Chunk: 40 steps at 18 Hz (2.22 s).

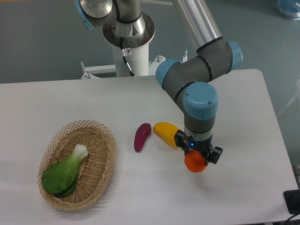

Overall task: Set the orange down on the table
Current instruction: 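Carry the held orange toward the purple eggplant and lower it, then set the orange on the table and open the gripper, then lift the open gripper up and away from the orange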

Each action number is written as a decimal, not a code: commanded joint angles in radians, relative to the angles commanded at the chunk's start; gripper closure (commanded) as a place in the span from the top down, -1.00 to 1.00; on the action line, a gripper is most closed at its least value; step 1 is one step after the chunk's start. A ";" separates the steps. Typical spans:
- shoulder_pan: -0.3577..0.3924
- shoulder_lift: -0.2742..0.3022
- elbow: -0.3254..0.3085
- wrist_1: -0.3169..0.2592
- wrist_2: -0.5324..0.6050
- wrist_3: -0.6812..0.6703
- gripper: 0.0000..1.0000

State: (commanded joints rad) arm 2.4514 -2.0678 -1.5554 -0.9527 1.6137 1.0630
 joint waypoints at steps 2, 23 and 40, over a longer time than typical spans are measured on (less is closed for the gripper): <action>-0.015 -0.008 -0.012 0.005 0.000 0.000 -0.09; -0.109 -0.026 -0.017 0.071 0.003 -0.035 1.00; 0.122 0.049 0.034 0.020 -0.050 0.129 1.00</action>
State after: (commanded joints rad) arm 2.5739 -2.0187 -1.5218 -0.9325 1.5632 1.1917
